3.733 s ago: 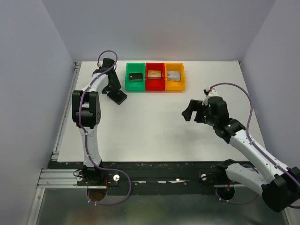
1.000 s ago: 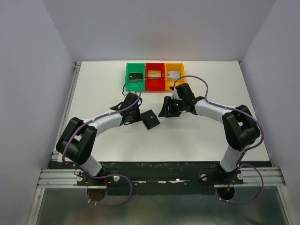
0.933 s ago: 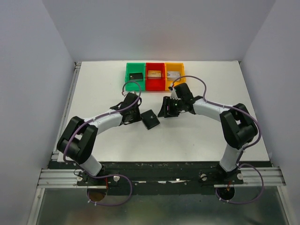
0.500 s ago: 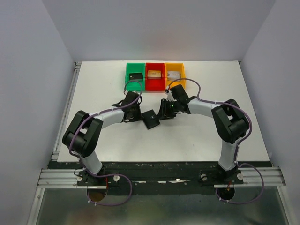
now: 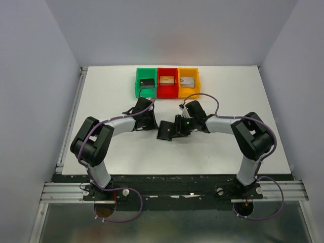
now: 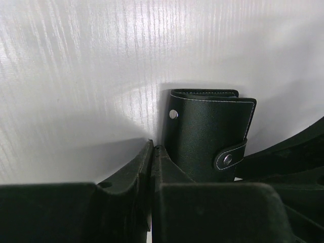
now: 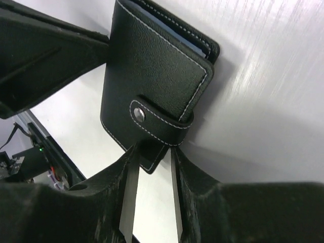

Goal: Take the credit cards out of the card holder
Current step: Pick up the card holder from the center of the board.

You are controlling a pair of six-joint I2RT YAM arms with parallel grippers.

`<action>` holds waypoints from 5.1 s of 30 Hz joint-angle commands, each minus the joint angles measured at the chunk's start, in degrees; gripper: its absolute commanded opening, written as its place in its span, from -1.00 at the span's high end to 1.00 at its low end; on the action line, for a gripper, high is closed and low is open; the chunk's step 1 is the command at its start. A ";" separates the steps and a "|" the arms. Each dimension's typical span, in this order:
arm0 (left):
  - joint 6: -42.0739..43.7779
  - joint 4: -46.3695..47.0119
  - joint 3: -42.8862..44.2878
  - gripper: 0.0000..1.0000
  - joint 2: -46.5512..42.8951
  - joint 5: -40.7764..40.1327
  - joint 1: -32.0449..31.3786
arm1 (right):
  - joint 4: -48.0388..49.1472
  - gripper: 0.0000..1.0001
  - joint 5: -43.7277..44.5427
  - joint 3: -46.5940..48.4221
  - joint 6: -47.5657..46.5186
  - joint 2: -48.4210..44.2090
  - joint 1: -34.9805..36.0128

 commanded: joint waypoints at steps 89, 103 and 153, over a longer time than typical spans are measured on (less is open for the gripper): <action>-21.28 33.66 -20.19 -0.98 -24.67 13.38 0.87 | -18.42 0.99 -5.34 -3.55 -10.26 -42.77 -2.12; -33.40 72.14 -24.58 -0.98 -17.21 27.37 -1.32 | -13.94 0.99 -16.24 -5.56 -14.84 -50.34 -2.03; -41.85 92.56 -17.64 -0.05 -16.40 35.37 -4.93 | -13.15 0.99 -18.88 -8.47 -16.68 -52.54 -1.95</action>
